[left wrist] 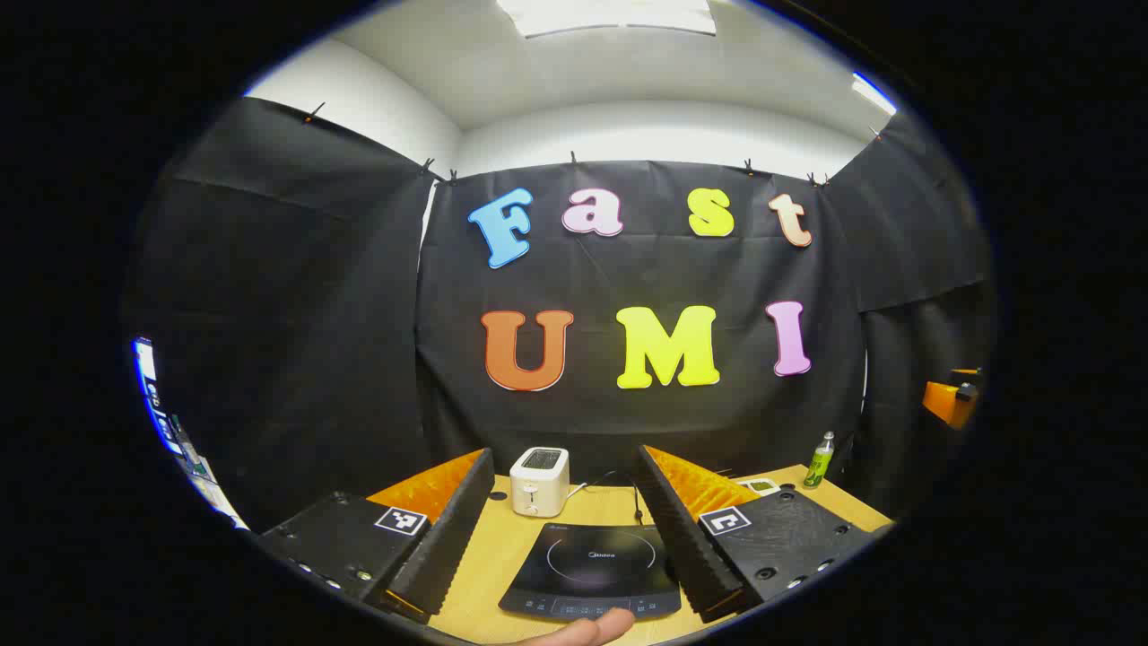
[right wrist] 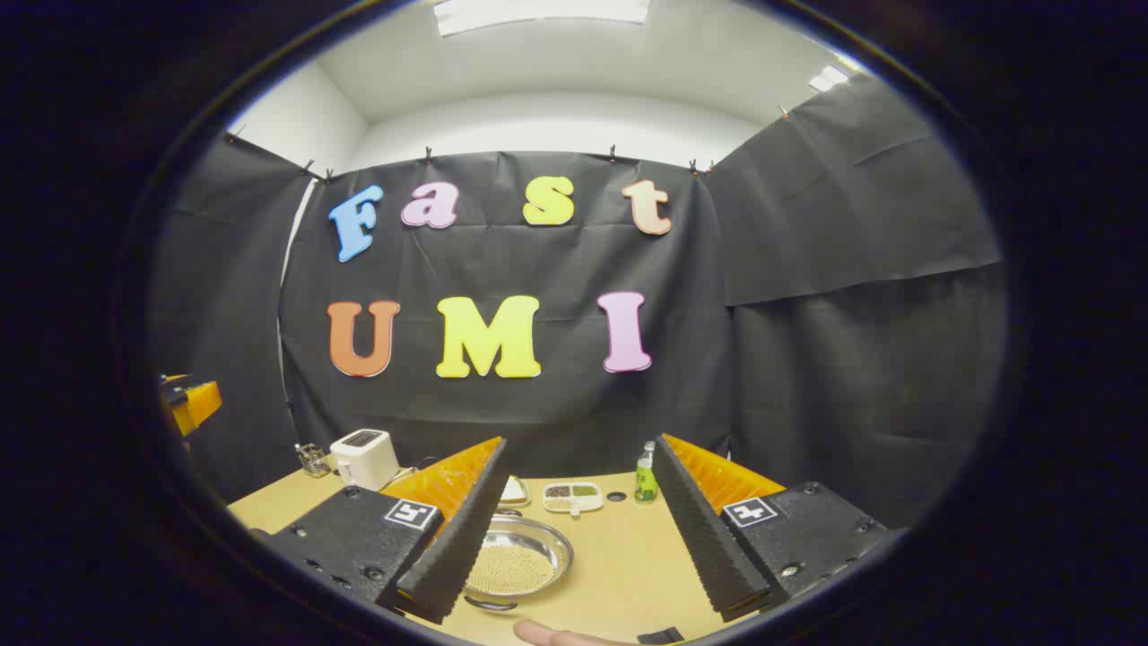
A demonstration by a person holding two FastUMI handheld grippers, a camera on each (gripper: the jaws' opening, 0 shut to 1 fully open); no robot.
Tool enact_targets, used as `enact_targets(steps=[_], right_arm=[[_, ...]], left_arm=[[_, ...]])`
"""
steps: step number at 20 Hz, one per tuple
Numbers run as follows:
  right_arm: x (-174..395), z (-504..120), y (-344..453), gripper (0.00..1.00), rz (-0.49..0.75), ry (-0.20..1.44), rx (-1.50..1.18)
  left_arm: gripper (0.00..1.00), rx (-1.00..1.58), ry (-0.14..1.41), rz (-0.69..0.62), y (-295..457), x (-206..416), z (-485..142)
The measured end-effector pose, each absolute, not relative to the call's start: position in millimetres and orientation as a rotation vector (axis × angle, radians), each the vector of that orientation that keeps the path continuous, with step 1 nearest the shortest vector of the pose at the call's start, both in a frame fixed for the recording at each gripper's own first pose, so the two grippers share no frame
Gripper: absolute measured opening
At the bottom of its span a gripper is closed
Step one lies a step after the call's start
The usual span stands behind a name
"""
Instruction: First push the handle of the pot to place it horizontally, then grasp the pot with both hands and set it on the induction cooktop.
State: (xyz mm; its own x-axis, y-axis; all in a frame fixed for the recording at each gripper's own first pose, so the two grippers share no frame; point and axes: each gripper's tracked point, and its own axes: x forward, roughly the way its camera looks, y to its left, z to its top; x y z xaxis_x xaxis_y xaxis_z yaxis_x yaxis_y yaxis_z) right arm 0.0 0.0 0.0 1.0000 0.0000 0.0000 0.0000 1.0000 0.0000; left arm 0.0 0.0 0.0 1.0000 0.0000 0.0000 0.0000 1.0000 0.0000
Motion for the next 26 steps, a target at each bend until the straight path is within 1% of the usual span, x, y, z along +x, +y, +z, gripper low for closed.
enact_targets(steps=[10, 11, 12, 14, 15, 16, 17, 18, 21, 23, 24, 25, 26], right_arm=[[-3.1, -1.1, -3.6, 0.96, 0.01, -0.003, 0.004], [-2.2, -1.2, -2.9, 1.0, 0.012, -0.006, 0.002], [-1.5, -1.2, -3.5, 0.96, 0.01, -0.006, 0.002], [-0.1, -4.5, -1.4, 0.96, 0.018, 0.0, 0.004], [-0.1, -5.6, 0.5, 1.0, 0.022, 0.004, 0.002], [0.5, -5.5, 1.4, 1.0, 0.024, 0.004, -0.001], [1.9, -7.4, 1.6, 0.96, 0.024, 0.004, 0.0], [2.7, -8.7, 2.8, 0.96, 0.028, 0.005, 0.001], [9.3, -21.6, 8.2, 0.96, 0.034, 0.033, -0.002], [13.8, -31.0, 21.4, 0.96, 0.073, 0.052, -0.002], [16.8, -34.3, 29.2, 1.0, 0.094, 0.056, -0.006], [21.1, -42.7, 30.8, 0.96, 0.103, 0.068, -0.015], [24.3, -51.3, 34.7, 0.94, 0.109, 0.088, -0.026]], left_arm=[[0.95, 0.008, 0.01, -0.017, -4.7, -7.0, -3.4], [0.94, 0.01, 0.009, -0.021, -5.3, -7.4, -4.6], [0.95, 0.013, 0.01, -0.024, -5.2, -7.4, -5.9], [0.95, 0.014, 0.011, -0.021, -3.8, -8.1, -7.1], [0.95, 0.013, 0.009, -0.015, -1.9, -8.1, -5.1], [0.94, 0.01, 0.008, -0.007, 0.0, -8.0, -4.9], [0.94, 0.009, 0.007, -0.003, 0.7, -9.4, -5.3], [0.94, 0.01, 0.001, -0.003, 0.8, -10.3, -4.2], [0.94, 0.018, -0.004, -0.005, 2.4, -14.0, -3.4], [0.95, 0.016, -0.005, -0.015, 1.3, -17.0, -4.1], [0.95, 0.015, -0.012, -0.016, 1.7, -18.6, -3.6], [0.95, 0.017, -0.014, -0.017, 3.1, -20.7, -3.6], [0.94, 0.02, -0.012, -0.015, 4.1, -21.6, -5.5]])
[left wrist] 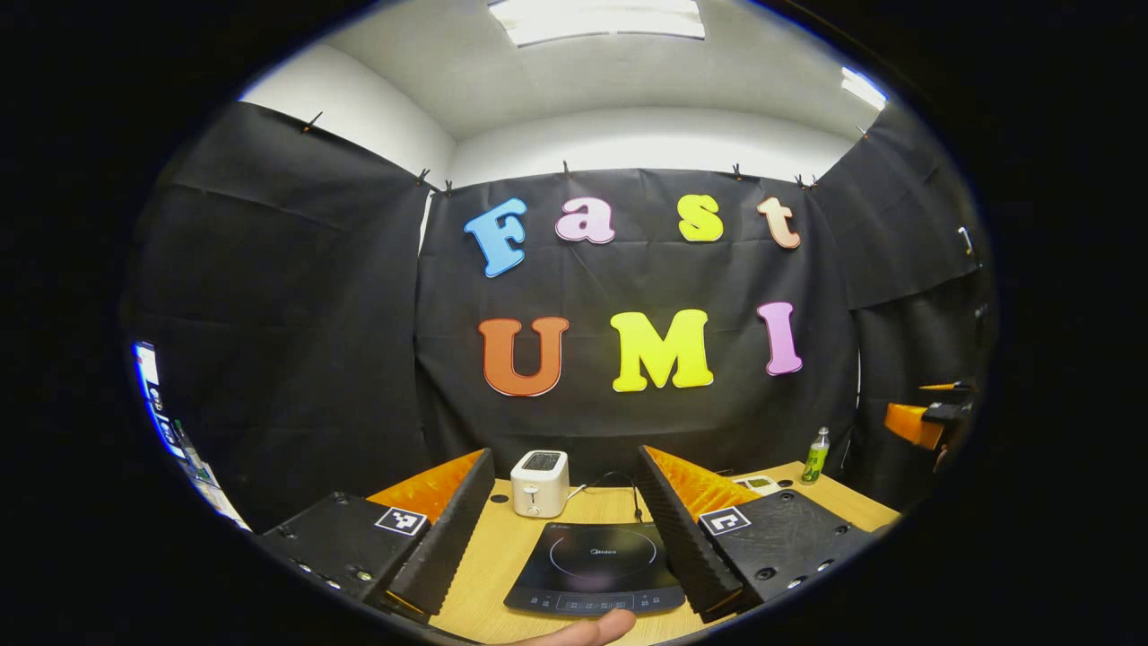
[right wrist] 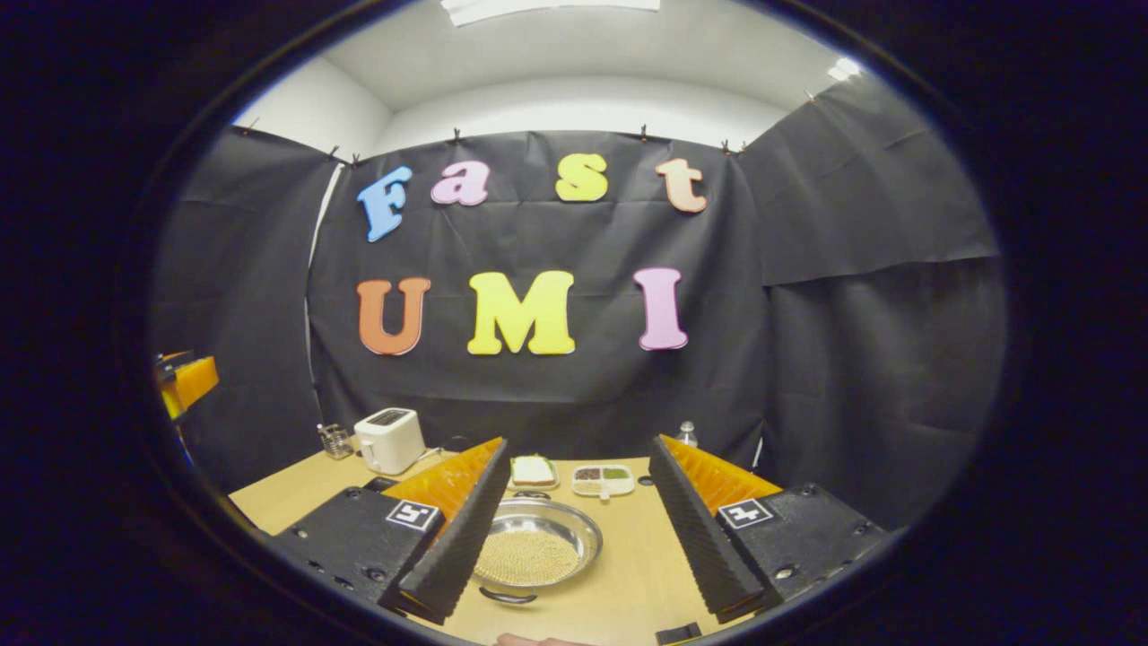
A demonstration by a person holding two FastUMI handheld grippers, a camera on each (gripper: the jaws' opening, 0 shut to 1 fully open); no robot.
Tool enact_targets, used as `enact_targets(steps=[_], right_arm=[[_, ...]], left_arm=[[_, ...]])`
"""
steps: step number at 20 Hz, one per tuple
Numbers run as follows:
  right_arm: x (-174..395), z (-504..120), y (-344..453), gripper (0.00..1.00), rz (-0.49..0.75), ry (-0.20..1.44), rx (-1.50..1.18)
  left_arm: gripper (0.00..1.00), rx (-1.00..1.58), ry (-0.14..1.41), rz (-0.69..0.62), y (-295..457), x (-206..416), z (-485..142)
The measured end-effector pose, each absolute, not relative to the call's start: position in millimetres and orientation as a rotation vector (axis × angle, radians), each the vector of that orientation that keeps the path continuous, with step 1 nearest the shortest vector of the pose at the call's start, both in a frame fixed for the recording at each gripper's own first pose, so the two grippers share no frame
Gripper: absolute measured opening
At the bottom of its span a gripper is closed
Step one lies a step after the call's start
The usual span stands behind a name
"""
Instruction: First push the handle of the pot to place it horizontally, then grasp the pot with both hands and set it on the induction cooktop.
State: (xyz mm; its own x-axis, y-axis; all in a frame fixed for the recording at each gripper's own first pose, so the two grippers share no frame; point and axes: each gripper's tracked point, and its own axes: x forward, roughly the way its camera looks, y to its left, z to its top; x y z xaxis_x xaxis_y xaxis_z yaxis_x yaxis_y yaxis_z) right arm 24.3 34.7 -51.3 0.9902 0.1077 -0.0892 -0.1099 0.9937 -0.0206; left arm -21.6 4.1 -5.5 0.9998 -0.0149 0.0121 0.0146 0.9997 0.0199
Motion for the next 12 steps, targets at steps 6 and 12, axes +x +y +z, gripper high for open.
enact_targets(steps=[6, 12], right_arm=[[38.4, -104.9, 81.2, 0.69, 0.216, 0.215, 0.003], [43.3, -175.5, 123.0, 0.0, 0.329, 0.406, -0.025]], left_arm=[[0.94, 0.025, -0.023, -0.029, 3.6, -27.0, -8.0], [0.94, 0.02, -0.035, -0.039, 1.0, -33.9, -7.2]])
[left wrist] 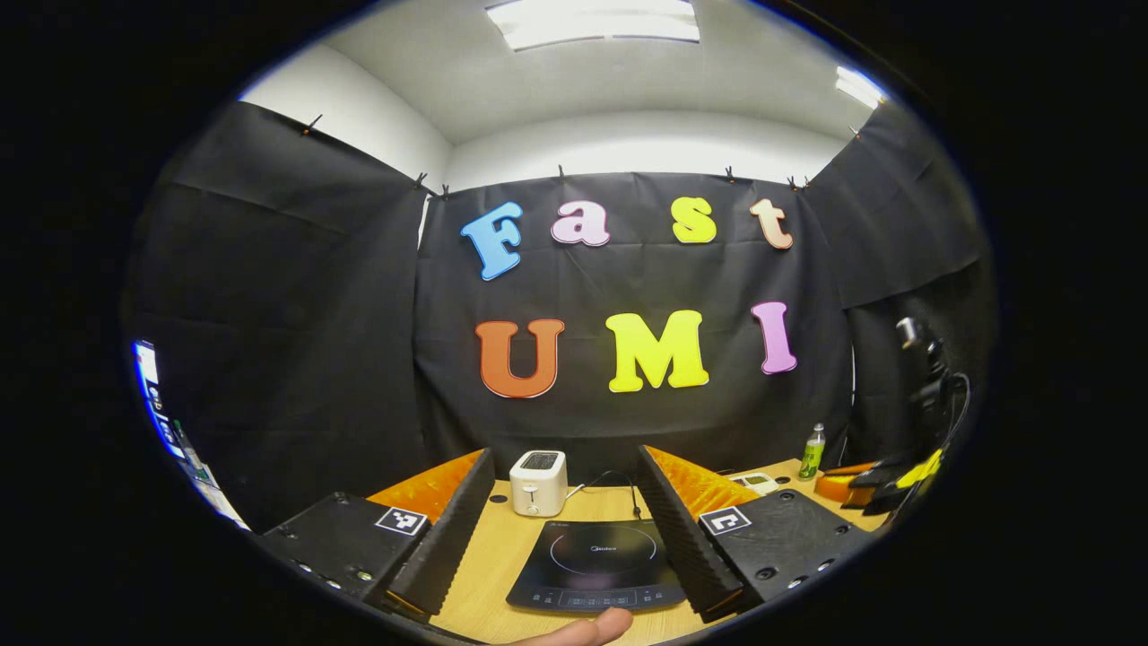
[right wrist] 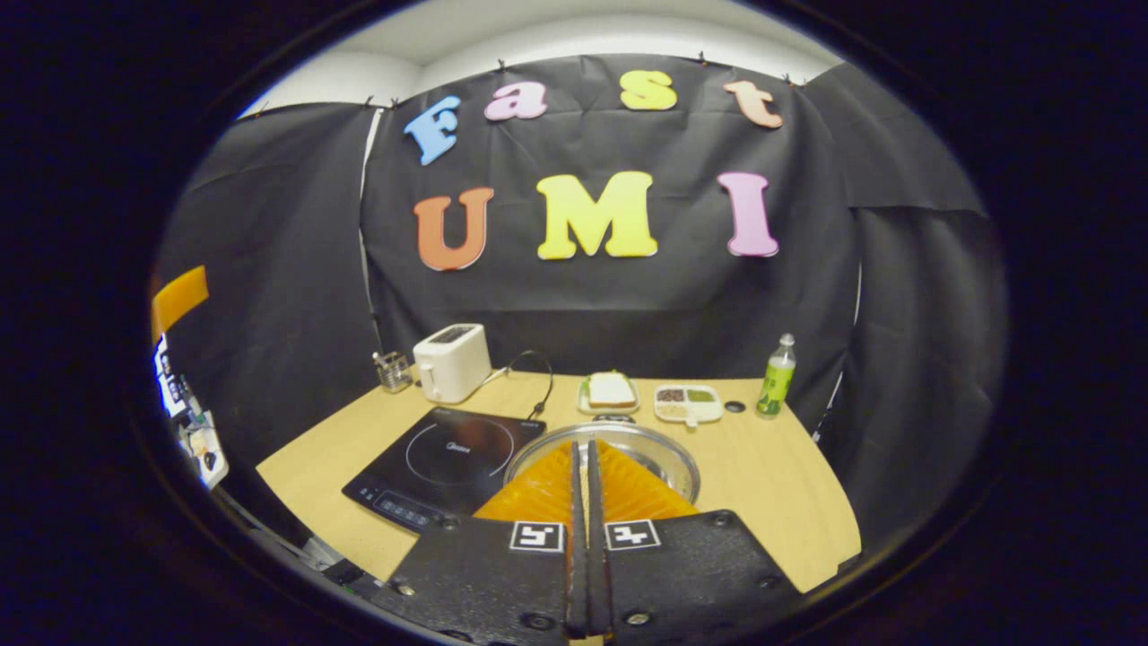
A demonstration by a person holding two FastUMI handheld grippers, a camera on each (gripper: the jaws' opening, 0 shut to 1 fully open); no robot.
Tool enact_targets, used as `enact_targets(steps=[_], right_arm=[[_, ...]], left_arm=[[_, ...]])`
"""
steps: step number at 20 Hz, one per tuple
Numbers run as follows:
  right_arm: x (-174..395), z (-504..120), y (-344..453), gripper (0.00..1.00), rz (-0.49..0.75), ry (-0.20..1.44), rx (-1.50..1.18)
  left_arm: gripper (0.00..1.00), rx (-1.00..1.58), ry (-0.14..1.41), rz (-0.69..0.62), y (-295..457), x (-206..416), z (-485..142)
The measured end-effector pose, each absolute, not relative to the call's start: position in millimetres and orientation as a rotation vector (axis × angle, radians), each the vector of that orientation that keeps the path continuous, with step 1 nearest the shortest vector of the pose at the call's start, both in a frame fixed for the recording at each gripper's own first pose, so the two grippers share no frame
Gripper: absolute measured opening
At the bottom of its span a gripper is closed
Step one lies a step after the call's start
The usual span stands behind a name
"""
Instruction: First push the handle of the pot to place it horizontally, then grasp the pot with both hands and set it on the induction cooktop.
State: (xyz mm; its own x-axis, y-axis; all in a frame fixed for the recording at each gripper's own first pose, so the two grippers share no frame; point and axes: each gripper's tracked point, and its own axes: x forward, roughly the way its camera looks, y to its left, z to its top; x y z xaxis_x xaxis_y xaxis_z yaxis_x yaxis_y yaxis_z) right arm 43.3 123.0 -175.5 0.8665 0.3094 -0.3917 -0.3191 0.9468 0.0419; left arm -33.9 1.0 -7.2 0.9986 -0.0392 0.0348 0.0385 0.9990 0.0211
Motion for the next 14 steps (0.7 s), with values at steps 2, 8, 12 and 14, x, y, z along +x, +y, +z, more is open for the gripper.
enact_targets(steps=[2, 8, 12, 14], right_arm=[[46.4, -204.5, 133.5, 0.04, 0.346, 0.468, -0.043], [41.3, -275.2, 161.0, 0.04, 0.389, 0.641, -0.019], [36.3, -311.0, 175.9, 0.01, 0.411, 0.726, -0.006], [35.1, -328.2, 179.9, 0.01, 0.405, 0.769, 0.007]], left_arm=[[0.94, 0.024, -0.041, -0.039, 0.8, -35.0, -7.8], [0.95, 0.04, -0.031, -0.042, 2.8, -36.8, -12.8], [0.95, 0.042, -0.018, -0.03, 7.1, -35.4, -18.2], [0.95, 0.039, -0.011, -0.029, 7.3, -34.6, -19.9]])
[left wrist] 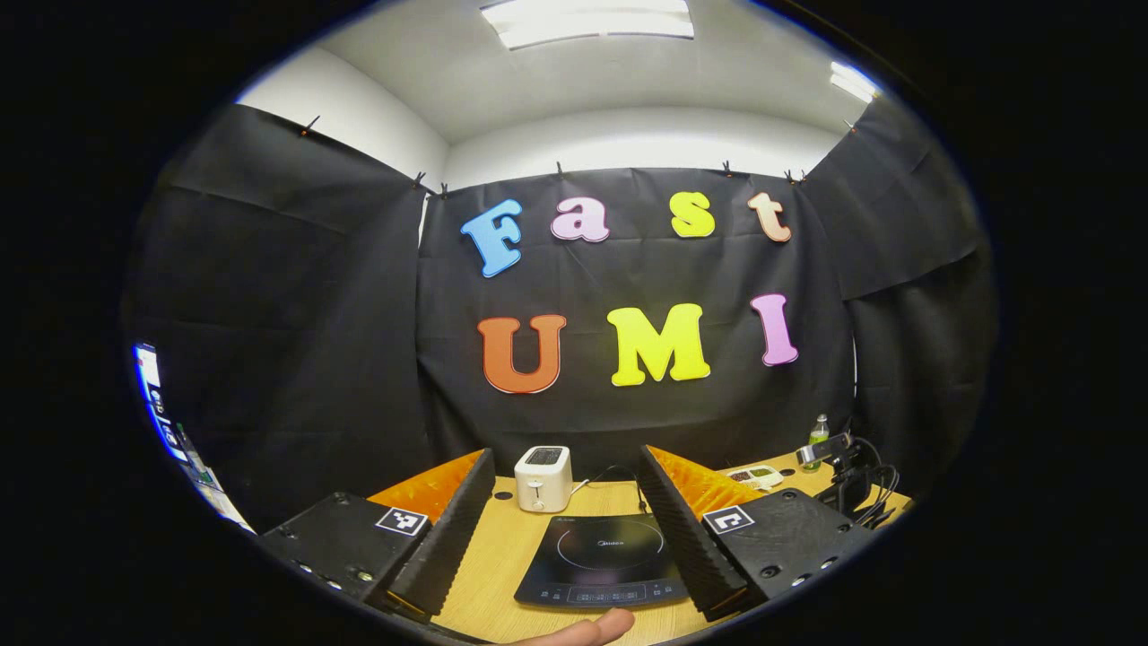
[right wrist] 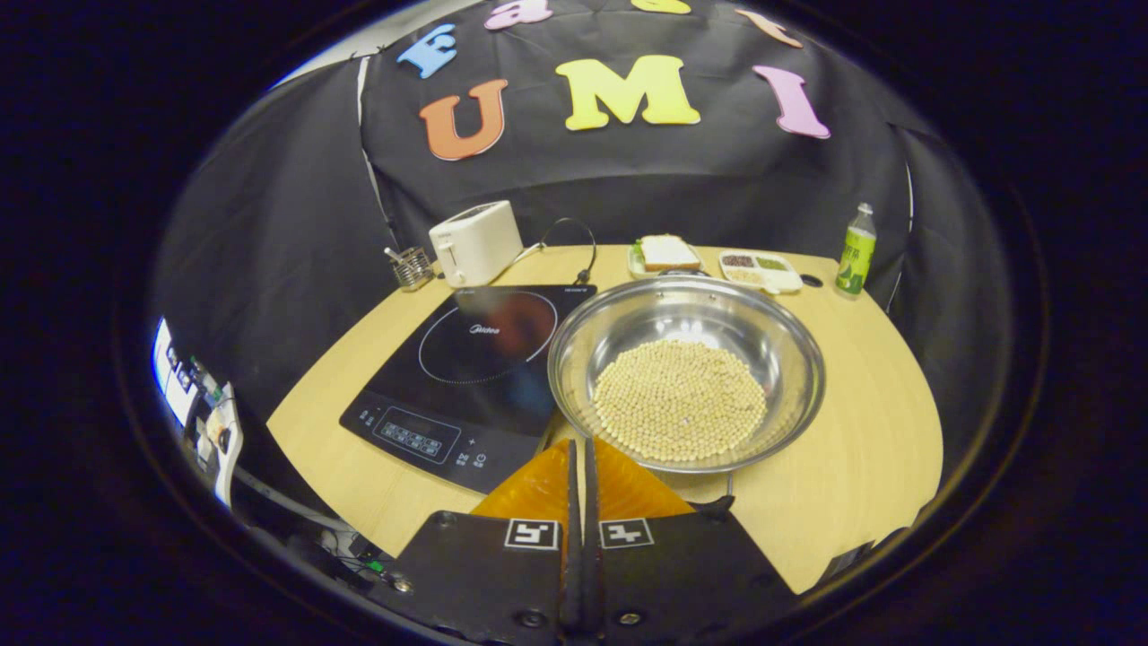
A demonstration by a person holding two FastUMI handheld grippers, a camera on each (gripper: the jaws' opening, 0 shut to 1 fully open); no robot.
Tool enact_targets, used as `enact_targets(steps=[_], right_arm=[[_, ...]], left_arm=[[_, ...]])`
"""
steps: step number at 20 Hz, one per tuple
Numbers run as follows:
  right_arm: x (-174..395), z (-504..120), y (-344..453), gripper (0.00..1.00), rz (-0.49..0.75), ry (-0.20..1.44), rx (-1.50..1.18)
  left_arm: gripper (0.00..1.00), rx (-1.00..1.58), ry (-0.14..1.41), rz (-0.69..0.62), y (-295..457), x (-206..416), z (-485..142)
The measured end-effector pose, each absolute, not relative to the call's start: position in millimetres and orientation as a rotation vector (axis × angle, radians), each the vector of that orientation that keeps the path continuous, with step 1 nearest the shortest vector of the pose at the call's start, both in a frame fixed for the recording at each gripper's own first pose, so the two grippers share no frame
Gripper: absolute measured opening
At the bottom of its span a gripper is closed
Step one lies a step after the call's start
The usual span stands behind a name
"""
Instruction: First push the handle of the pot to place it horizontally, then grasp the pot with both hands and set it on the induction cooktop.
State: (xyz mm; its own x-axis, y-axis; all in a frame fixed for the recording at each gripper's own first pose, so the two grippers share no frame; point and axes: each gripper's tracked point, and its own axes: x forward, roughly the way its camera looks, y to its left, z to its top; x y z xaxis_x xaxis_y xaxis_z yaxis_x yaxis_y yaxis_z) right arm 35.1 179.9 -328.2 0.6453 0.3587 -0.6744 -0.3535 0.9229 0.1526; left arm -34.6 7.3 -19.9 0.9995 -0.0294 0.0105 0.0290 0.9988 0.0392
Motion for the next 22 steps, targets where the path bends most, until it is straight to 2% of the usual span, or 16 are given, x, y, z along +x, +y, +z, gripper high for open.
enact_targets(steps=[3, 5, 6, 7, 11, 13, 14, 16, 17, 19, 22], right_arm=[[30.8, -351.8, 184.3, 0.04, 0.395, 0.837, 0.043], [33.8, -359.8, 179.6, 0.0, 0.374, 0.841, 0.034], [35.0, -362.2, 178.7, 0.04, 0.371, 0.841, 0.032], [34.2, -365.6, 176.9, 0.0, 0.363, 0.846, 0.031], [32.0, -368.5, 171.5, 0.04, 0.361, 0.854, 0.036], [32.1, -368.0, 165.6, 0.01, 0.357, 0.854, 0.042], [32.8, -367.6, 162.3, 0.04, 0.353, 0.854, 0.041], [34.0, -367.8, 155.0, 0.01, 0.348, 0.849, 0.032], [33.5, -367.2, 151.8, 0.04, 0.35, 0.846, 0.027], [32.9, -367.6, 145.5, 0.0, 0.354, 0.862, 0.027], [36.0, -362.1, 136.3, 0.01, 0.365, 0.867, 0.033]], left_arm=[[0.96, 0.038, -0.011, -0.036, 6.5, -35.5, -19.7], [0.96, 0.041, -0.007, -0.042, 4.6, -34.9, -22.0], [0.95, 0.044, -0.005, -0.044, 4.3, -34.9, -22.8], [0.95, 0.047, -0.004, -0.045, 4.4, -35.2, -23.8], [0.95, 0.051, 0.005, -0.038, 5.9, -34.3, -28.5], [0.95, 0.05, 0.013, -0.03, 8.9, -32.9, -32.0], [0.96, 0.051, 0.017, -0.027, 10.2, -32.2, -32.9], [0.95, 0.049, 0.019, -0.023, 12.6, -31.8, -32.9], [0.95, 0.046, 0.017, -0.021, 13.9, -31.7, -32.8], [0.96, 0.038, 0.011, -0.013, 16.9, -33.6, -31.2], [0.96, 0.035, 0.005, -0.009, 17.9, -34.4, -30.1]])
